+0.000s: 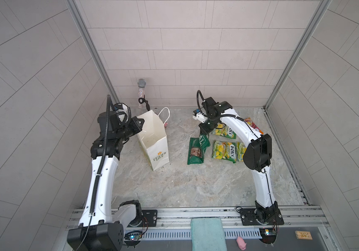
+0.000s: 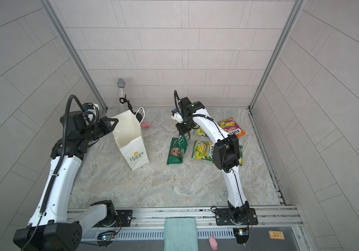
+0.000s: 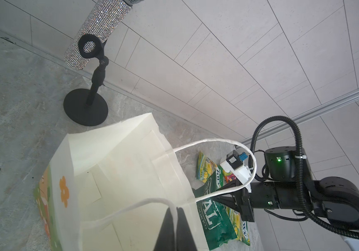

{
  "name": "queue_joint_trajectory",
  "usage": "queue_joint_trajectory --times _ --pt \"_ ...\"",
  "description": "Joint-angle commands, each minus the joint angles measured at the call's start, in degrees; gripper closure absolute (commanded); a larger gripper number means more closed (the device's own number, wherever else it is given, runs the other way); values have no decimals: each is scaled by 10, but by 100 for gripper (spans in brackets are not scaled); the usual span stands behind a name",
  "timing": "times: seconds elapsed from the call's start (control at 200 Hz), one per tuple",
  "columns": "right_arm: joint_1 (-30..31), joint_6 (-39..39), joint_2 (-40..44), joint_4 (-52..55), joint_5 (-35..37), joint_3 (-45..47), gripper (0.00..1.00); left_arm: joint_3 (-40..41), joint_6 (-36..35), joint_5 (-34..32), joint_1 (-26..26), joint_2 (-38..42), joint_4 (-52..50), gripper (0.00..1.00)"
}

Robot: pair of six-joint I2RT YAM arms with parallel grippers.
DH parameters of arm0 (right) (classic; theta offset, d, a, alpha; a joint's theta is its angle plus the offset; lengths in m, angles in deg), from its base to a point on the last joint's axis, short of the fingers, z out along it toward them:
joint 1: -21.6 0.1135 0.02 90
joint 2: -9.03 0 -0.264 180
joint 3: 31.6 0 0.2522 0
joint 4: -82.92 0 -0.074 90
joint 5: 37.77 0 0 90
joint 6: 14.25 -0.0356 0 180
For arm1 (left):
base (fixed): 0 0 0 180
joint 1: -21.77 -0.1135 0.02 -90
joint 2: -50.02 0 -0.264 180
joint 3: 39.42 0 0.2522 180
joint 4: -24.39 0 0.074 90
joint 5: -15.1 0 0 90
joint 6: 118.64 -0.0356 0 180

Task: Take the snacks out of the paper bag
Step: Place the snack at the top-center of the table.

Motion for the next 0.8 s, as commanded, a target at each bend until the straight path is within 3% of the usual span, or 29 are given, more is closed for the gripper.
queue_joint_trajectory --times 0.0,0.1,0.555,0.66,0.796 --pt "28 67 0 49 -72 -28 100 4 7 18 3 -1 18 100" --pt "30 85 -6 58 -57 -27 100 3 8 18 3 -1 19 100" --pt "-3 43 -44 -9 294 -28 100 9 16 21 8 -3 29 100" --pt "-3 53 -65 -37 337 -47 100 8 17 20 9 -5 31 100" --pt "1 80 -88 -59 317 -79 100 7 18 21 11 -7 33 100"
